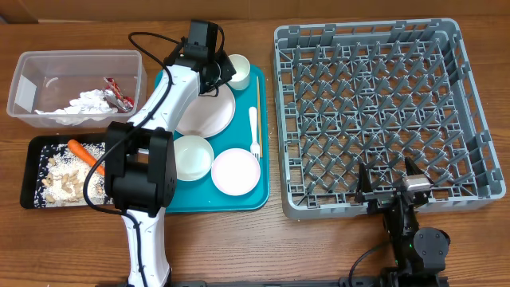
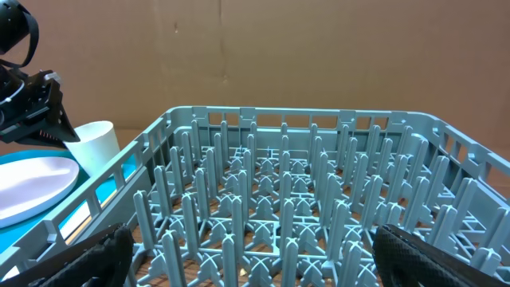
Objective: Sort waste into correct bins and load items into the dishwasher rack
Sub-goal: 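Lift the white cup and tilt it toward the dish rack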
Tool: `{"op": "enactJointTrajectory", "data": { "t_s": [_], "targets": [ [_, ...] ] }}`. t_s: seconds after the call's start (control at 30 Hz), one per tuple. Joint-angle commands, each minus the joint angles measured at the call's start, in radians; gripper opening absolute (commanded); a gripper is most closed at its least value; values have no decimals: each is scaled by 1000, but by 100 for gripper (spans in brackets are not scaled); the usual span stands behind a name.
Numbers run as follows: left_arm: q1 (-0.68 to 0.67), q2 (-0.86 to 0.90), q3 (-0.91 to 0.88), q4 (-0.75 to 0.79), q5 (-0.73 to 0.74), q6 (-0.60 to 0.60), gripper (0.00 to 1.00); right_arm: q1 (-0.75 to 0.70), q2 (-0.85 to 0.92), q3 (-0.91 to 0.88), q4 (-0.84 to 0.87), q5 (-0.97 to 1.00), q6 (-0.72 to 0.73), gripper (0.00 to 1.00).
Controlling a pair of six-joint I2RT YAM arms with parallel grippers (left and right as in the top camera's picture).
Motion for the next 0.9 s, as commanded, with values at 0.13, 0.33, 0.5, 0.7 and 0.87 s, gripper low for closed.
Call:
{"op": "enactJointTrajectory", "data": {
  "t_s": [0.13,0.33,0.5,0.7,0.87],
  "targets": [
    [5,-6,11,8,27,-6,4,-5,-8,-10,5,-2,-3,100],
    [54,-43,34,-13,219,-6,4,-5,-8,-10,5,-2,-3,100],
    [149,-86,37,-35,576,73,4,-5,-8,-10,5,-2,-3,100],
    [235,-95,37,-113,1022,278,4,-5,-8,-10,5,-2,-3,100],
    [262,-95,37,-285,1255,517,4,-5,-8,-10,5,-2,-3,100]
  ]
}}
